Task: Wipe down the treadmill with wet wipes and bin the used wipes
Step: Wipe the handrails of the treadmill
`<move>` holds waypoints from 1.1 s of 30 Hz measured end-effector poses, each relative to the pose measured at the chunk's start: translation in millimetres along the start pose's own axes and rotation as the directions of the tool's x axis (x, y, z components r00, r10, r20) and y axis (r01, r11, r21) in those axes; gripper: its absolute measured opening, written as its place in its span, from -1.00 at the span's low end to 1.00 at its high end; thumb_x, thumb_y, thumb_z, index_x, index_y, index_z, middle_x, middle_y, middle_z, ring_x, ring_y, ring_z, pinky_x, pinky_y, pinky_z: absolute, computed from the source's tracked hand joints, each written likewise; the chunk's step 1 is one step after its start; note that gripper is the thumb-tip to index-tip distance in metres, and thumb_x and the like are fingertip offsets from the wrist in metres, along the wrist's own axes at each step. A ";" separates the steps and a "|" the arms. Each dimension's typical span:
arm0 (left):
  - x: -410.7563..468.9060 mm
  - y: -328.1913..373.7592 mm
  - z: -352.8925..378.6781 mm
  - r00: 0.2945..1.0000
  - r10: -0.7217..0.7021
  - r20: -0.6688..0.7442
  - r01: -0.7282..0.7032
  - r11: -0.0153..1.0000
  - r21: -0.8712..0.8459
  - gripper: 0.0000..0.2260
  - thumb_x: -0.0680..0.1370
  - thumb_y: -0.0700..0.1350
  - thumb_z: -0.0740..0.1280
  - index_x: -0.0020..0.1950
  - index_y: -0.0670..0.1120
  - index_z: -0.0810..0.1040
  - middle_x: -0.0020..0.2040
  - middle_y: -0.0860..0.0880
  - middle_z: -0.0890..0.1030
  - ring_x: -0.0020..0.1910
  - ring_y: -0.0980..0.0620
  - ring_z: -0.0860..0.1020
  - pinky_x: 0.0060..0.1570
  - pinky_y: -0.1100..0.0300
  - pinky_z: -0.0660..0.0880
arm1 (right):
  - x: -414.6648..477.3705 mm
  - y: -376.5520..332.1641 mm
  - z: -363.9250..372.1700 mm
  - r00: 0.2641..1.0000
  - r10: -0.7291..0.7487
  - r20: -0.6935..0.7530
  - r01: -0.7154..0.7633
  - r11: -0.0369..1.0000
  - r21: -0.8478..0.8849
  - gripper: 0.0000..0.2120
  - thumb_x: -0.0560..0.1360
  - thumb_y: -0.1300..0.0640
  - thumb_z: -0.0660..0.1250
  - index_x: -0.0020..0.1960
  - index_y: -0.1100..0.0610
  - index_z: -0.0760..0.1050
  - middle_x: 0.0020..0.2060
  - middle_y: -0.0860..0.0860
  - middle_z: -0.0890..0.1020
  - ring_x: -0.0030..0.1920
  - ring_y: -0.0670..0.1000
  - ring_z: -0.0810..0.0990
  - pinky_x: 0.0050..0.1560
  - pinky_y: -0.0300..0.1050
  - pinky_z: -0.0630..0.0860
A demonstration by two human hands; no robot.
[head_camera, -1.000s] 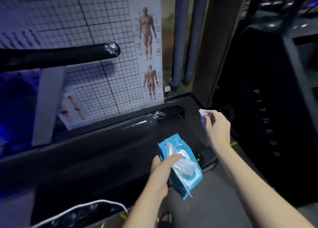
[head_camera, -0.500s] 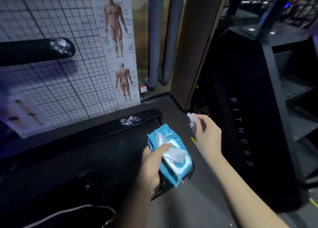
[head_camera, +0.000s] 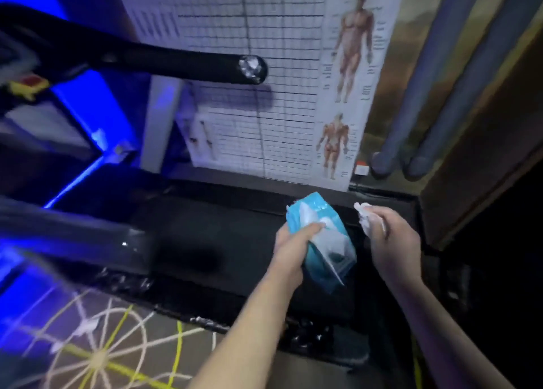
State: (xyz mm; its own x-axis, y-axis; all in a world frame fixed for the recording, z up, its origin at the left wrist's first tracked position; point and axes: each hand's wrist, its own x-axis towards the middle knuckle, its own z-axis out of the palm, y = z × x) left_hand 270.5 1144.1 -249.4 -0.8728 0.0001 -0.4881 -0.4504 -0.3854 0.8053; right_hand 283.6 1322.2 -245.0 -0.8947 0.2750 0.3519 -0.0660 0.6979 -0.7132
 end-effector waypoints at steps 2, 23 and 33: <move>-0.1 22.0 -8.7 0.997 0.047 -0.054 -0.048 0.999 -0.004 -0.72 0.52 -0.29 0.50 0.24 -0.19 0.66 0.02 -0.15 0.77 -0.08 -0.05 0.74 -0.12 0.11 0.66 | 22.0 -16.6 15.2 0.996 -0.084 0.041 0.082 0.995 0.049 -0.76 0.58 0.22 0.25 0.13 0.08 0.65 0.10 -0.05 0.70 0.13 0.04 0.62 0.20 -0.14 0.41; 93.7 230.5 -87.7 0.781 0.354 -0.515 -0.427 0.904 -0.026 -0.73 0.56 -0.33 0.42 0.26 -0.30 0.65 -0.07 -0.17 0.72 -0.26 0.00 0.70 -0.26 0.19 0.64 | 188.2 -91.4 141.0 0.908 -0.269 0.321 0.095 0.878 0.469 -0.82 0.62 0.17 0.28 0.07 -0.10 0.55 -0.03 -0.13 0.61 0.00 -0.15 0.54 0.06 -0.21 0.36; 171.2 318.0 -108.8 0.569 0.293 -0.768 -0.471 0.882 -0.012 -0.87 0.54 -0.28 0.45 0.08 -0.21 0.68 -0.21 -0.11 0.72 -0.37 0.03 0.69 -0.38 0.22 0.60 | 308.5 -136.4 274.2 0.715 -0.527 0.460 0.141 0.753 0.643 -0.74 0.58 0.23 0.36 0.02 -0.12 0.67 -0.05 -0.24 0.70 0.03 -0.23 0.63 0.11 -0.35 0.48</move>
State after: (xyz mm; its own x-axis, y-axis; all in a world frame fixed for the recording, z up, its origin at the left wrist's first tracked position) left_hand -1.7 921.2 -113.4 -0.4841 -0.8219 -0.3001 0.0155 -0.3510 0.9363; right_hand -104.6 1130.5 -205.3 -0.8079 -0.4755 0.3482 -0.4596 0.1385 -0.8773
